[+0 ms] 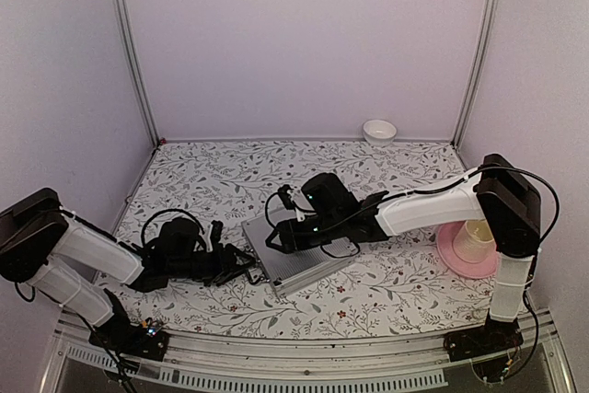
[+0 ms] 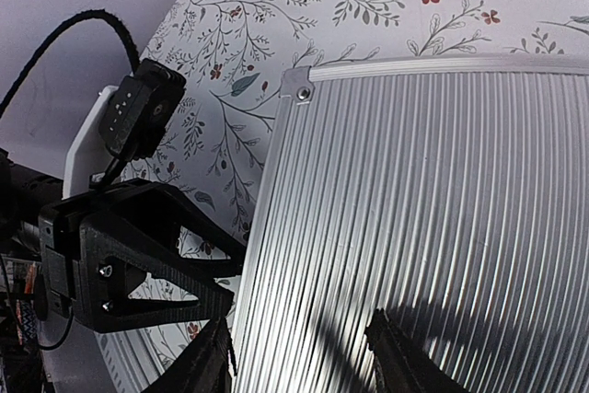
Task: Pack up texas hold em set
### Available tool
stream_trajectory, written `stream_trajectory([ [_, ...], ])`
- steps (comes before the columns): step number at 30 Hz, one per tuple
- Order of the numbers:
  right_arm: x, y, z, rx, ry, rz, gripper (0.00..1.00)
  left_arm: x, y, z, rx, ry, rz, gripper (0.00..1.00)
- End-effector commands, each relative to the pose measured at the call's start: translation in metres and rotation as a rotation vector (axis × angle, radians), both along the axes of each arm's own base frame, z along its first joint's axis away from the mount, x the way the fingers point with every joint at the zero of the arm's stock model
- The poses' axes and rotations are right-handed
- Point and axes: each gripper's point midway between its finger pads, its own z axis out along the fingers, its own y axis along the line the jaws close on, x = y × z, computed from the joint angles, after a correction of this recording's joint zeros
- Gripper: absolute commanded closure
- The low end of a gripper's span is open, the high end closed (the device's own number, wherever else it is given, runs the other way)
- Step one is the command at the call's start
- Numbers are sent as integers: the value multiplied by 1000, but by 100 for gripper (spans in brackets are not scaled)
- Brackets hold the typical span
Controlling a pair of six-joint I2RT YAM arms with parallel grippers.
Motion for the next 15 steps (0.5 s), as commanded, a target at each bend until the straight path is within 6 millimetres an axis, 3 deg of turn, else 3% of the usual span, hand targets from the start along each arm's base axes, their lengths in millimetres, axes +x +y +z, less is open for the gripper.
stream_trajectory([
  [1,-17,-30,-66,-193,110,-25,48,4,-2,5,8,-28,-6,48],
  [15,-17,-30,-67,-197,111,-24,48,8,-9,6,-2,-40,-20,49],
])
